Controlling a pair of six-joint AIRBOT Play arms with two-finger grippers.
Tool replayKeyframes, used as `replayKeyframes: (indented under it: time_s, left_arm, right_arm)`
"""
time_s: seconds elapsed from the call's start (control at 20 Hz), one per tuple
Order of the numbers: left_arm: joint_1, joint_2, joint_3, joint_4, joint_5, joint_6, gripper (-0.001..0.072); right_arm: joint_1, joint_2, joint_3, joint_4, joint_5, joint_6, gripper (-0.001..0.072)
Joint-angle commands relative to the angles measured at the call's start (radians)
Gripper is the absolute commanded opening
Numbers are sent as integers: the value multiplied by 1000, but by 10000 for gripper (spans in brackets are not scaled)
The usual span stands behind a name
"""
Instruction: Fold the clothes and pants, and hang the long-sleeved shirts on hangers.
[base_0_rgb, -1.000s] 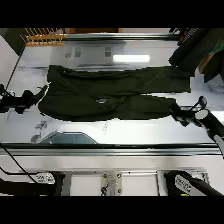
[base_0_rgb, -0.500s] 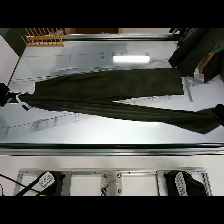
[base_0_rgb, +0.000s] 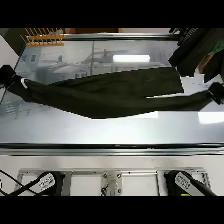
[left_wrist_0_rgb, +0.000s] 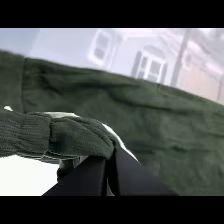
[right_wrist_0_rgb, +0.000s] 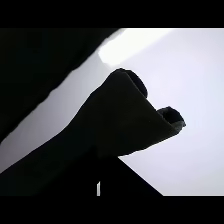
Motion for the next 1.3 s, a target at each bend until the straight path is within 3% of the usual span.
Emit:
replayKeyframes:
  time_s: [0.0,0.2,0.35,0.45,0.75,0.95,1.1,1.15,1.2,1.25]
  left_arm:
    - [-5,-27,74,24,10,-4,14]
    - [60,134,-284,139,88,61,14]
    - [118,223,-609,132,178,144,14]
    - [158,259,-754,133,217,182,14]
    - [245,337,-856,136,190,278,14]
    - [259,336,-856,137,171,294,14]
    - [259,308,-856,136,154,302,14]
    - [259,294,-855,137,147,302,14]
    - [259,280,-855,137,140,302,14]
    - [259,270,-854,137,138,302,14]
  right_arm:
    - [48,-94,124,45,-64,-58,24]
    - [49,-82,-24,-191,-75,-59,24]
    - [49,-71,-243,-225,-83,-179,24]
    - [48,-51,-368,-266,-100,-188,24]
    - [48,9,-493,-363,-46,-182,25]
    - [48,9,-493,-441,9,-84,26]
    - [48,9,-493,-462,48,-71,42]
    - [48,9,-492,-462,65,-71,187]
    - [48,9,-485,-462,81,-71,503]
    - [48,10,-468,-462,97,-72,655]
